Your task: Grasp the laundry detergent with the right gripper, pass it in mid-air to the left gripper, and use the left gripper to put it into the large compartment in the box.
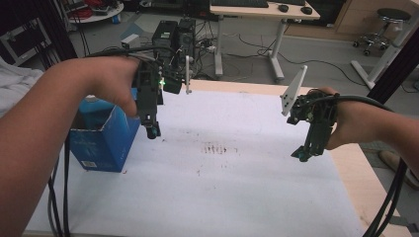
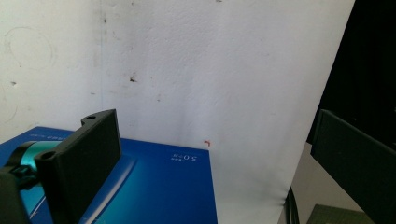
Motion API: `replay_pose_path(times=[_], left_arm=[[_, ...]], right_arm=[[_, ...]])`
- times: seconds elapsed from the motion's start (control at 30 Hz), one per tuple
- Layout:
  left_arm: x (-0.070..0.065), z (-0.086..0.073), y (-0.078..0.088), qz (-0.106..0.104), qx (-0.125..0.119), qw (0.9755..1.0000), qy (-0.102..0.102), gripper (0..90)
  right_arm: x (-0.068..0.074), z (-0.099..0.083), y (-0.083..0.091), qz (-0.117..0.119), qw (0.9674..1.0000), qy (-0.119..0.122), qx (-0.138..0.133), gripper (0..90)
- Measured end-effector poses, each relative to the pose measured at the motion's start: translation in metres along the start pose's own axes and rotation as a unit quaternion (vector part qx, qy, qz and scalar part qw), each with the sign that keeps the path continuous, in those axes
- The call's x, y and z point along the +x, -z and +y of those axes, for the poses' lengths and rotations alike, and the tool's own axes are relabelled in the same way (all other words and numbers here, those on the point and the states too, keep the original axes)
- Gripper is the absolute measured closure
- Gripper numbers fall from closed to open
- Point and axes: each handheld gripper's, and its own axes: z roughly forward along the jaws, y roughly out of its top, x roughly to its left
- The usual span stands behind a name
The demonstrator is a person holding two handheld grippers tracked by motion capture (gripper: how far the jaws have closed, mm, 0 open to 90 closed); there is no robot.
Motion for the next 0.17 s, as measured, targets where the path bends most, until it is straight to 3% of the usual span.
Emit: replay_pose_path(times=[0.17], left_arm=[[-0.001, -0.0002, -0.0034, -0.004, -0.001, 1.0, 0.0, 1.7]], right_arm=[[0.0018, -0.0005, 0.0001, 0.0, 1.0, -0.003, 0.005, 0.8]])
